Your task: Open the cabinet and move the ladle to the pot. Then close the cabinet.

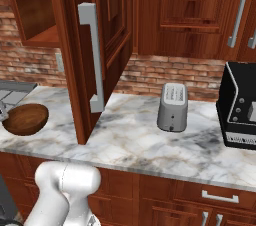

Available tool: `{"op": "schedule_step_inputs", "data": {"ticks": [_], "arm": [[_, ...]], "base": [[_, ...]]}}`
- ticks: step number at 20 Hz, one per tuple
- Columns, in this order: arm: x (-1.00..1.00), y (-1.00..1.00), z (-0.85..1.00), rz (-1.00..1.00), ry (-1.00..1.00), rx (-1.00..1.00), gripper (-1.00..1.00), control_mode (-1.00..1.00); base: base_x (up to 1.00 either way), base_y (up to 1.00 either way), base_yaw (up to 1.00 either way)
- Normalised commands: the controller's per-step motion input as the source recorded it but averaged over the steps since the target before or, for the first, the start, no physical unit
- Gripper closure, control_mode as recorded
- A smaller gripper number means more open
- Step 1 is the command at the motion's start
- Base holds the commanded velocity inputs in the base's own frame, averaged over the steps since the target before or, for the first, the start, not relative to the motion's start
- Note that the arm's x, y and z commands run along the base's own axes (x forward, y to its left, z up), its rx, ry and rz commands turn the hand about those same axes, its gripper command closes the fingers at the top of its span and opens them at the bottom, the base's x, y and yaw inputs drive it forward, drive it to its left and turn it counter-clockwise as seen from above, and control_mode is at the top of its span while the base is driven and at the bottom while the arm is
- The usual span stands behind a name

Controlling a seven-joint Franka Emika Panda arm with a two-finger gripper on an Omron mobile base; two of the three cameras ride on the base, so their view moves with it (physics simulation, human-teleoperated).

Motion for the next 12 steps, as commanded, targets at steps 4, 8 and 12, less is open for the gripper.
{"op": "schedule_step_inputs", "data": {"ticks": [4,8,12], "arm": [[-0.08,-0.25,0.11,0.00,-0.10,0.00,-1.00,-1.00],[-0.06,-0.15,0.08,-0.04,-0.12,0.00,-1.00,-1.00],[-0.08,-0.10,0.16,-0.13,-0.16,0.00,-1.00,-1.00]], "base": [[0.00,0.00,0.00],[0.00,0.00,0.00],[0.00,0.00,0.00]]}}
